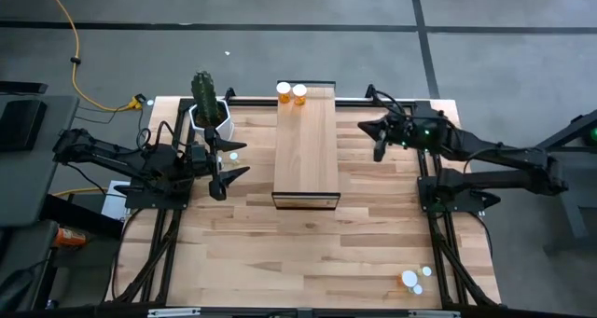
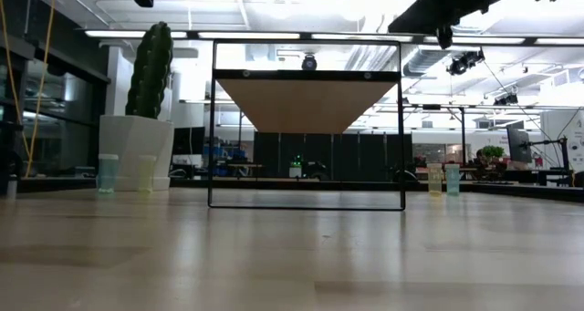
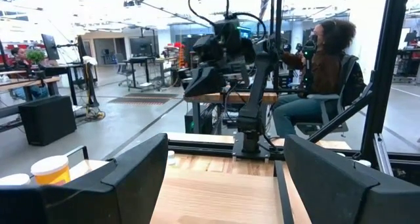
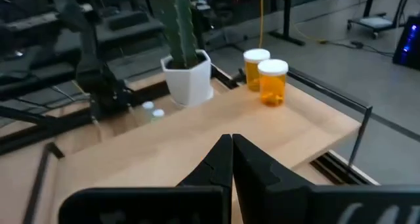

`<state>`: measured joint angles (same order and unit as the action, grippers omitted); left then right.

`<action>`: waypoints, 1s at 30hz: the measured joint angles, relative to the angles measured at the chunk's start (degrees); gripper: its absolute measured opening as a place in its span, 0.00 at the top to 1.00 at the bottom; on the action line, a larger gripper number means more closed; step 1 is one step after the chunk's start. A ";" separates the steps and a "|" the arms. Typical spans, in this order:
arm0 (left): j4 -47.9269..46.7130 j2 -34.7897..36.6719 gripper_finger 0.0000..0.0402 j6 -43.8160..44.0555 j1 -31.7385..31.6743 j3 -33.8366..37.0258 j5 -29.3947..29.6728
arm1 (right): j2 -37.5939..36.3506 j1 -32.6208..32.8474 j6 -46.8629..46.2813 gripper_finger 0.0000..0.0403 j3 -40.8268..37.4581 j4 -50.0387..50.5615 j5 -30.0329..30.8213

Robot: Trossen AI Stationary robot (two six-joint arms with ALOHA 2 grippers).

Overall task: Pick and place medicine bottles onto shelf by color
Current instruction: Put the orange pill bottle on the shelf aligned with the other orange pill bottles

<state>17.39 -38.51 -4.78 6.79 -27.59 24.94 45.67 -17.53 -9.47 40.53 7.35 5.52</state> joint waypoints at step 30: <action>0.00 -0.01 0.27 0.03 0.00 0.00 1.89 | 4.20 19.14 -12.37 0.31 14.93 17.99 -12.05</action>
<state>17.39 -38.52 -4.74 6.78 -27.59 26.83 49.87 1.61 -21.84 55.46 25.33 -6.53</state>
